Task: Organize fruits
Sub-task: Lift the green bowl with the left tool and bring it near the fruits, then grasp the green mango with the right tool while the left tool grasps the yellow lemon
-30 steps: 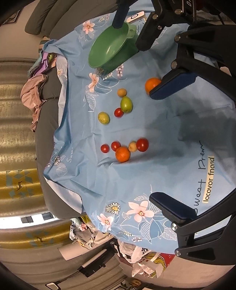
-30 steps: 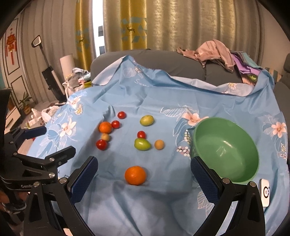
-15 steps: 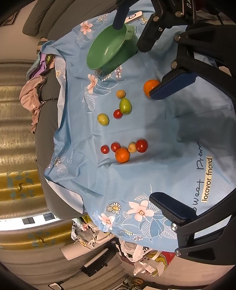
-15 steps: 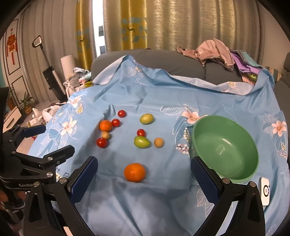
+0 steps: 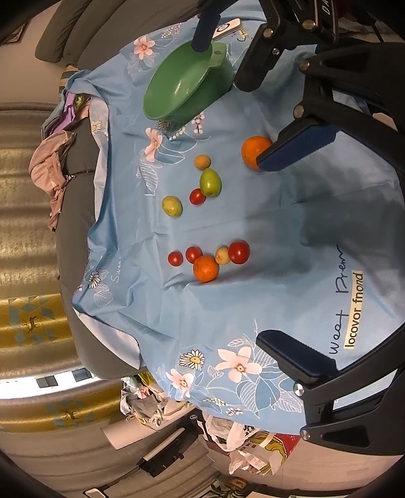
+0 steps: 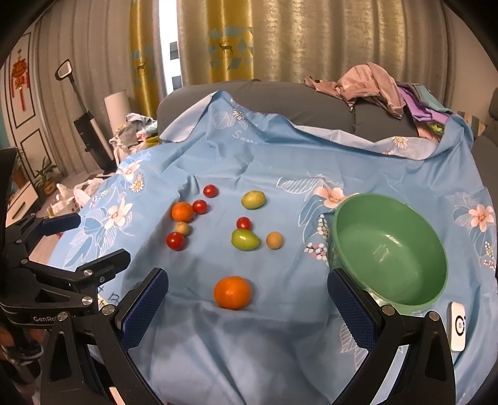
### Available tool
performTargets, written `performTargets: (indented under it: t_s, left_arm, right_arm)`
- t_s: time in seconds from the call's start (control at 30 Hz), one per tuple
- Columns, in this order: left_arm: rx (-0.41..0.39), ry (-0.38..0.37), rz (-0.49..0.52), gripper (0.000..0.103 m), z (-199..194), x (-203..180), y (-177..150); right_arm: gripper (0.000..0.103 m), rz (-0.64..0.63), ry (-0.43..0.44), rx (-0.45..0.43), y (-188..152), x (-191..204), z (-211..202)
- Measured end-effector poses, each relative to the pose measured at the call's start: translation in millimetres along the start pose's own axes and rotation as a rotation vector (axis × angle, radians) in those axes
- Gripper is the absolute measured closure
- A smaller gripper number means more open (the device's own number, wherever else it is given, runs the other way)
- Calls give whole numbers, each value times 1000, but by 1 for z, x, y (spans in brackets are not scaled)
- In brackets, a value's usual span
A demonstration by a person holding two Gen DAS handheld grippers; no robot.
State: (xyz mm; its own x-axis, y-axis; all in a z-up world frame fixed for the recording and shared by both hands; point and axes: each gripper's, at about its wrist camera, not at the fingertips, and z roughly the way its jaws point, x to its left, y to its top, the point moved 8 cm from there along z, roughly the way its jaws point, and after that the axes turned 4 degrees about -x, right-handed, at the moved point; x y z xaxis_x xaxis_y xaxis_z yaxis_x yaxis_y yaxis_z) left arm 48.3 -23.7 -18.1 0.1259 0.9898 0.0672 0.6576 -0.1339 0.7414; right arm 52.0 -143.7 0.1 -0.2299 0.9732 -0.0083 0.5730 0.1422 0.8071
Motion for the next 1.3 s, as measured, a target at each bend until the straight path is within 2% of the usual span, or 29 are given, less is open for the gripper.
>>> performTargets:
  t_s: [0.67, 0.9, 1.13, 1.3]
  left_arm:
    - [17, -11, -1, 1, 9, -4, -3]
    - [49, -105, -69, 1, 22, 2, -15]
    - [62, -200, -138, 1, 36, 9, -27]
    - [68, -242, -155, 2, 42, 10, -32]
  right_arm:
    - [0, 10, 4, 25, -7, -2, 9]
    - [0, 54, 55, 68, -18, -9, 24]
    - [7, 89, 128, 144, -38, -10, 51]
    - [14, 106, 161, 163, -43, -11, 63]
